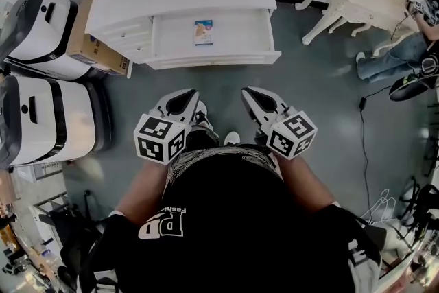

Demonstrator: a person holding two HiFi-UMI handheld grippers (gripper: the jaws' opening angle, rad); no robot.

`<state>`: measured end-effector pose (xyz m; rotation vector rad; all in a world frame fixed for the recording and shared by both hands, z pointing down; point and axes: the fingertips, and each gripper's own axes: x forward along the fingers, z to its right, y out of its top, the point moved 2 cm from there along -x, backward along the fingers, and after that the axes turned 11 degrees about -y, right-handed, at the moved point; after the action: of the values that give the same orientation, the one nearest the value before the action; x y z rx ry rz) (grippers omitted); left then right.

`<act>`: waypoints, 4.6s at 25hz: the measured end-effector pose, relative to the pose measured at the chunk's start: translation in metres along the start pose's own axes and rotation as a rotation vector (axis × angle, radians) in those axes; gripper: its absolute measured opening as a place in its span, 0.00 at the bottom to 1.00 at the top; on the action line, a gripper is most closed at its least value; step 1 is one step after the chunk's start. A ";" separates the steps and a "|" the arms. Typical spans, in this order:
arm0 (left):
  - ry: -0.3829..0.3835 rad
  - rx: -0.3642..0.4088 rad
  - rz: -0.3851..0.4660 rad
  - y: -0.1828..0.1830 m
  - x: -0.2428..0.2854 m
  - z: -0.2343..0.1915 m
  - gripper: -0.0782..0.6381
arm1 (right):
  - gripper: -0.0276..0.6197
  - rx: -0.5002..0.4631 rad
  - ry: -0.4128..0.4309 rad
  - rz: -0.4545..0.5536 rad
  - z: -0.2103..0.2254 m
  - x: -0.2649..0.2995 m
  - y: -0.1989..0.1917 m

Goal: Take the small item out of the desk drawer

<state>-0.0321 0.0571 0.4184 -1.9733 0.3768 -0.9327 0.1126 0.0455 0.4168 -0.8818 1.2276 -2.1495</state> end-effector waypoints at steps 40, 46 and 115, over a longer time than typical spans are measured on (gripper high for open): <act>-0.139 -0.021 -0.049 0.122 0.111 -0.272 0.13 | 0.06 -0.065 -0.166 -0.151 0.065 0.272 0.087; -0.151 -0.013 -0.079 0.124 0.124 -0.297 0.13 | 0.06 -0.067 -0.186 -0.173 0.072 0.299 0.091; 0.402 -0.457 -0.691 -0.104 0.377 -0.379 0.69 | 0.06 -0.045 -0.151 -0.329 0.315 0.228 0.091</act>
<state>-0.0687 -0.3303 0.7996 -2.3781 0.1220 -1.8287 0.2062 -0.3291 0.5213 -1.3184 1.1213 -2.2591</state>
